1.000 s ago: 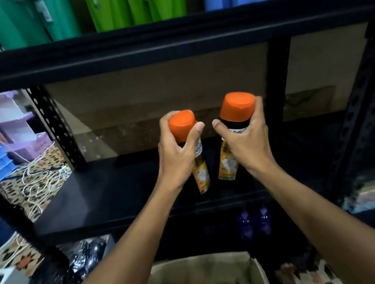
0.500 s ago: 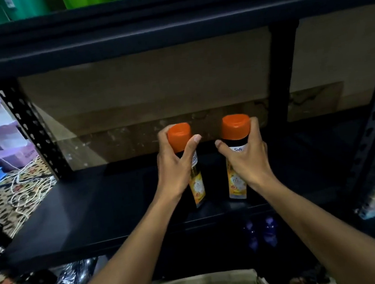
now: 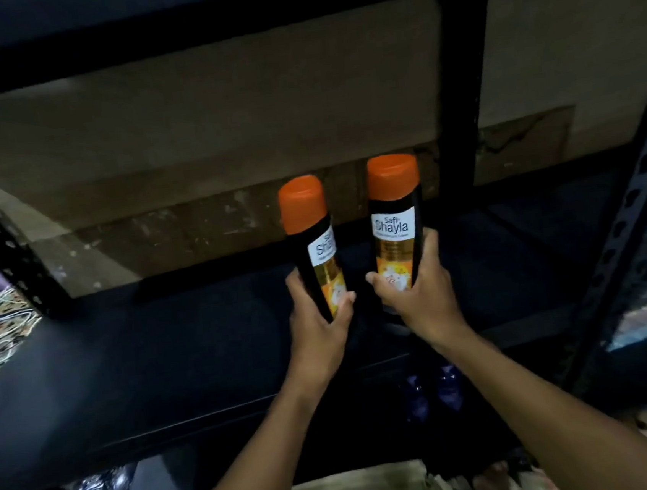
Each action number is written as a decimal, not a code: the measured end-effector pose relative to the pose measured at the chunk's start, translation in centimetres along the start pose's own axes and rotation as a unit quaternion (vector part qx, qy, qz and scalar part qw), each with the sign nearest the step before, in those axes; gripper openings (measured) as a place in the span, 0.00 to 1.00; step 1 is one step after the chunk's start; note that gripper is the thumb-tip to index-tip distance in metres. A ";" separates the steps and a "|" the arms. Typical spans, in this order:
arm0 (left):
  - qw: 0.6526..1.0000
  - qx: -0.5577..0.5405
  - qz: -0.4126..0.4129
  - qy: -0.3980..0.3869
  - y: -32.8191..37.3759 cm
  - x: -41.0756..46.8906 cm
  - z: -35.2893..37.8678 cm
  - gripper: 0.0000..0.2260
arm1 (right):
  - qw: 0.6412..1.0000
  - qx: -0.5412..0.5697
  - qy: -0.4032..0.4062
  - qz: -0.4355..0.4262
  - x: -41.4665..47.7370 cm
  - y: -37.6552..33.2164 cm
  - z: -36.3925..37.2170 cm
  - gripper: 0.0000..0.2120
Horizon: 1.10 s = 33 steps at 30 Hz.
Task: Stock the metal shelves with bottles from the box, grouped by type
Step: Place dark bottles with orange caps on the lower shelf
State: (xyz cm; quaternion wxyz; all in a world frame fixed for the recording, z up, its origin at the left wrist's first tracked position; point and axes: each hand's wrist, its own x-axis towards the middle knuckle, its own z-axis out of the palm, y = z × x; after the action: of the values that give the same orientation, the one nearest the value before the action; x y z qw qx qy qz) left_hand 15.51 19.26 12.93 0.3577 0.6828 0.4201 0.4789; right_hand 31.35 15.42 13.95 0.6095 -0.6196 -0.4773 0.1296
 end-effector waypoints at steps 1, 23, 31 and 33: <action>1.000 0.002 0.001 -0.008 -0.1 0.6 1.1 0.30 | 1.000 0.001 0.005 0.005 0.7 0.5 -0.4 0.34; 0.950 0.293 0.008 -0.108 1.2 9.0 16.5 0.31 | 0.989 -0.098 0.097 0.052 9.7 8.3 -7.3 0.36; 0.943 0.305 0.020 -0.132 1.0 8.8 16.1 0.34 | 0.986 -0.087 0.105 0.094 9.3 7.8 -7.5 0.42; 0.942 0.303 0.028 -0.144 0.8 8.6 15.9 0.39 | 0.985 -0.097 0.106 0.101 8.7 7.6 -7.8 0.48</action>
State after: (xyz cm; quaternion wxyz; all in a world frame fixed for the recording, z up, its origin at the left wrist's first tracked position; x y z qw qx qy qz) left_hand 32.46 25.43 12.14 0.1770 0.8319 0.4700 0.2358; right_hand 44.86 18.56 12.70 0.5773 -0.7309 -0.3558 0.0772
